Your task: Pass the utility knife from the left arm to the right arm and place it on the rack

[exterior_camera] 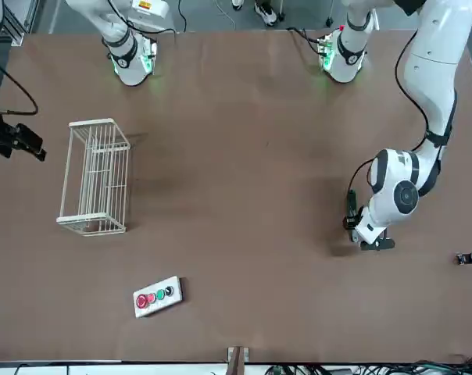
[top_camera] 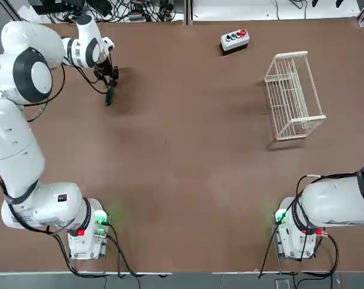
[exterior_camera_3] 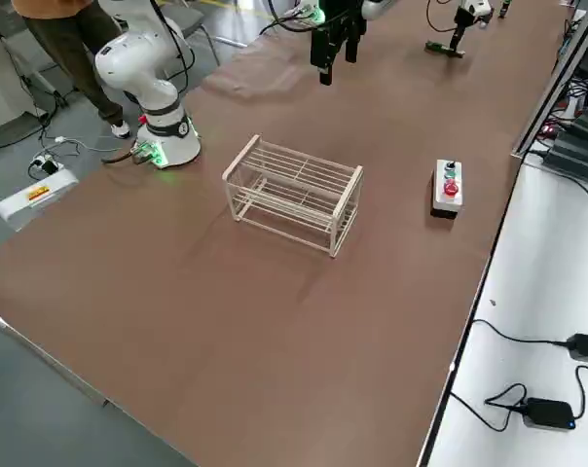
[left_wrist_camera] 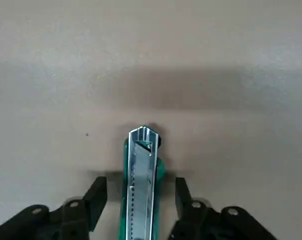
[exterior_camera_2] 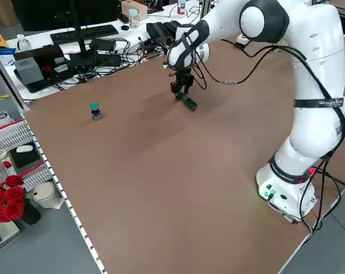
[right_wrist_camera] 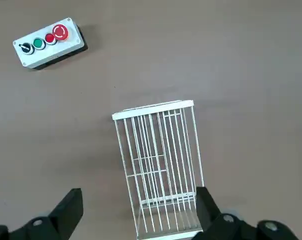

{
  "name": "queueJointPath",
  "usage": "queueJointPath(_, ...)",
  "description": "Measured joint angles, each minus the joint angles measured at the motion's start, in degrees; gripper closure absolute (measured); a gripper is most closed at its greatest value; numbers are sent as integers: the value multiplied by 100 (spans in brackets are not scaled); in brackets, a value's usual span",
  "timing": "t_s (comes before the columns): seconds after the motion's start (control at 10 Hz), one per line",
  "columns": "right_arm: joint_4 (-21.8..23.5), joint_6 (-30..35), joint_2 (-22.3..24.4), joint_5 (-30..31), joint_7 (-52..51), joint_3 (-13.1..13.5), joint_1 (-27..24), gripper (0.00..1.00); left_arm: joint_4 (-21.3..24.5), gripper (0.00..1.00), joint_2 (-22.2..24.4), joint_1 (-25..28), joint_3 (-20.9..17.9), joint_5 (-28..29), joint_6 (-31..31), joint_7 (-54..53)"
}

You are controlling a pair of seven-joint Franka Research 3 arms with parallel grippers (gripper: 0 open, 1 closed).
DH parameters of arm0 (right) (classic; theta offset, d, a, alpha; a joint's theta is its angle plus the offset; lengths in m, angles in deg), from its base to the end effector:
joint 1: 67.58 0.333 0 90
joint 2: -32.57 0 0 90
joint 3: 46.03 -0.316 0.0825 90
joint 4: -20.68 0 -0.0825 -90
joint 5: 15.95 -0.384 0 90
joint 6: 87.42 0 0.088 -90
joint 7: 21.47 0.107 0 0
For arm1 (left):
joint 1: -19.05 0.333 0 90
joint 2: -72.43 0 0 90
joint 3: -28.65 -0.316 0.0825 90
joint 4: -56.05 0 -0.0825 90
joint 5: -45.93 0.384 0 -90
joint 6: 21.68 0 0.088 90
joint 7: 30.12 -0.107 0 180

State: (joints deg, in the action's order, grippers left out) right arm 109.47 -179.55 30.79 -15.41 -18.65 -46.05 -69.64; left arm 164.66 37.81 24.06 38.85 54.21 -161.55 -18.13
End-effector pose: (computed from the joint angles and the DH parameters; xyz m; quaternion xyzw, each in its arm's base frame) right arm 0.5676 -0.0212 0.6204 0.9990 -0.0423 0.0136 0.0046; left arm 0.6241 -0.0523 0.1814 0.9996 0.0172 -0.0232 0.0021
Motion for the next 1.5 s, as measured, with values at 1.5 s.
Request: queueJointPath(1.5,-2,208,3,-18,-3,-240,344,0,-197,66,644,21,204,-213,638,1724)
